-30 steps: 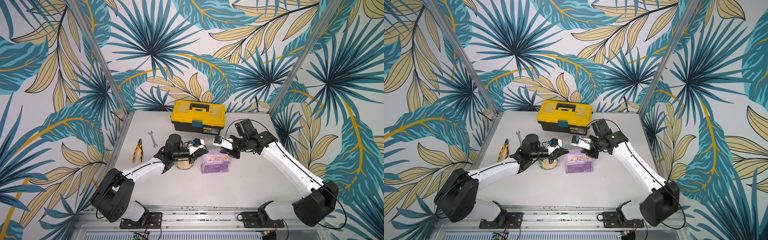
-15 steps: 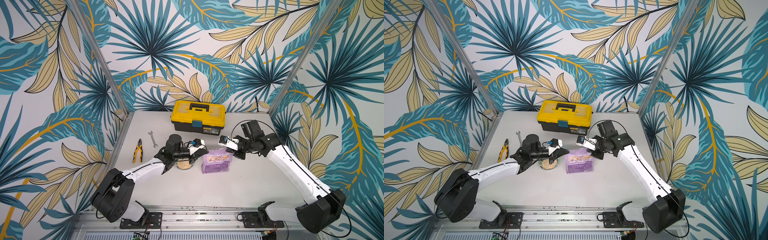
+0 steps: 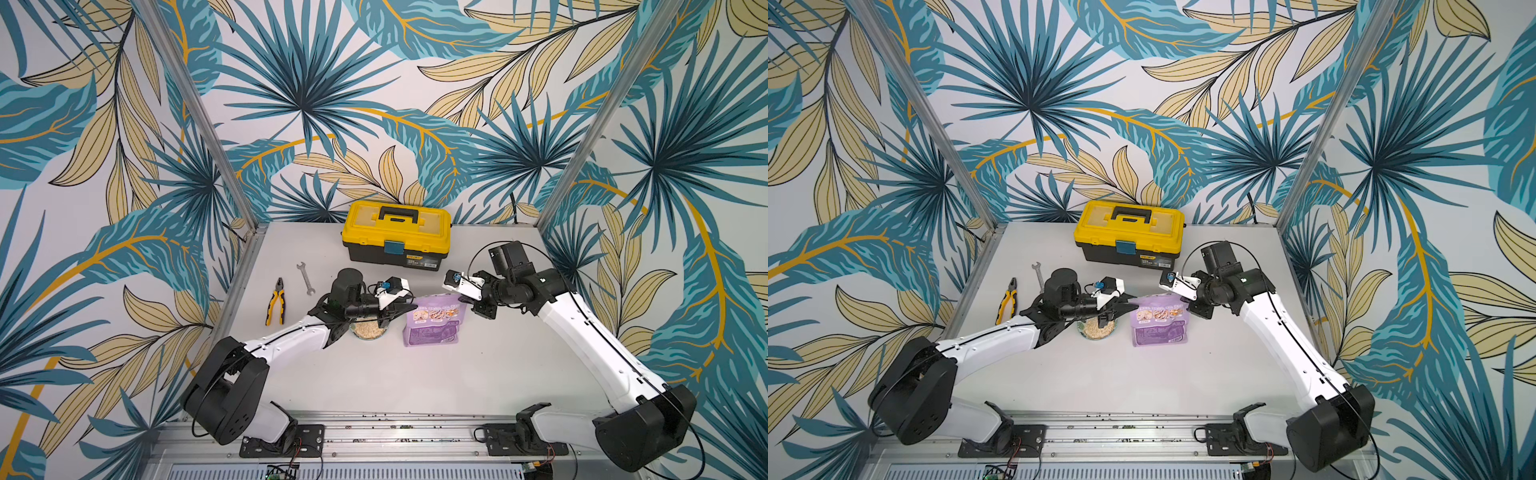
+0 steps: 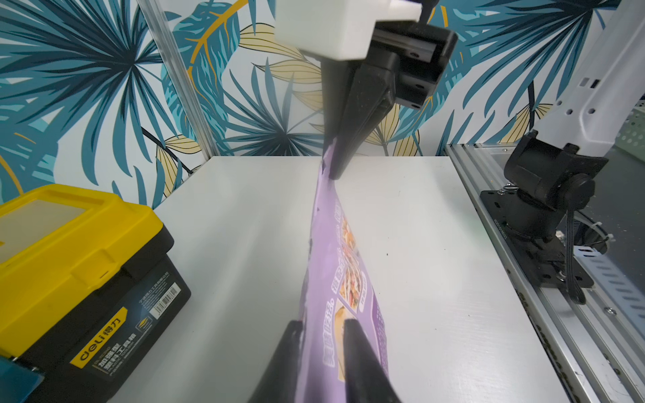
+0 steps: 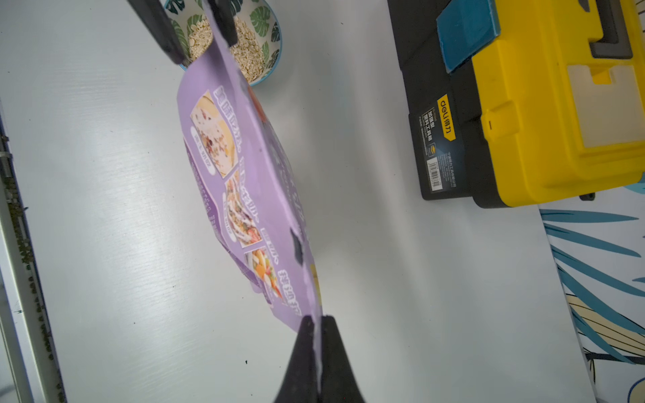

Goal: Pour the oats into the breakfast bowl
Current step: Close the oats bag at the center of the board.

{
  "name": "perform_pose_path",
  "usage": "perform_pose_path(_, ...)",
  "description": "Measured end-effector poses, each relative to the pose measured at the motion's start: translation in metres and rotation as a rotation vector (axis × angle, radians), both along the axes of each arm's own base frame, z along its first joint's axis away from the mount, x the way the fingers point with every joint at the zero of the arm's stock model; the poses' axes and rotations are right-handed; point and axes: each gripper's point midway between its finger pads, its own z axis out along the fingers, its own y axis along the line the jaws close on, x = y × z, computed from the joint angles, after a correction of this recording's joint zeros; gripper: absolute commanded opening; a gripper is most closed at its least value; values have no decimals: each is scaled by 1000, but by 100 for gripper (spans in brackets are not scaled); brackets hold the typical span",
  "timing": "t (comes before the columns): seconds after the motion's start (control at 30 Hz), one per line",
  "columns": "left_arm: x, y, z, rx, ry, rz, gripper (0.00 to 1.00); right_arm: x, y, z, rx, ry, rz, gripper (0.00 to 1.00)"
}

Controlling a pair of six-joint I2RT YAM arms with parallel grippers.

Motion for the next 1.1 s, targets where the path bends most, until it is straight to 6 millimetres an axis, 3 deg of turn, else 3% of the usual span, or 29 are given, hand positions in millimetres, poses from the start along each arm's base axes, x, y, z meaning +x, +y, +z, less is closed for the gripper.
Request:
perform_pose_path(0.2, 4, -11, -11, 13, 25, -17, 34, -1, 0, 0, 6, 2, 4, 0)
perform_pose_path(0.33, 9, -21, -20, 24, 43, -31, 19, -3, 0, 0, 9, 2, 5, 0)
perform_pose_path(0.47, 11, -26, -20, 19, 54, -35, 0, -2, 0, 0, 11, -1, 3, 10)
perform_pose_path(0.6, 10, -27, -20, 13, 68, -37, 0, -1, -1, 0, 14, 2, -8, 19)
perform_pose_path(0.63, 10, -27, -20, 12, 70, -37, 0, -1, 0, 0, 18, 4, -10, 26)
perform_pose_path(0.7, 11, -26, -20, 13, 74, -32, 16, -1, 3, 2, 35, 5, -10, 41)
perform_pose_path(0.83, 14, -26, -13, -4, 55, -16, 33, 0, 8, 13, 82, 8, -23, 59)
perform_pose_path(0.97, 14, -21, -4, -12, 29, 15, 51, 12, 7, 42, 155, -31, -71, 71)
perform_pose_path(1.1, 11, -12, 10, -19, -14, 59, 66, 29, -7, 74, 259, -107, -167, 82)
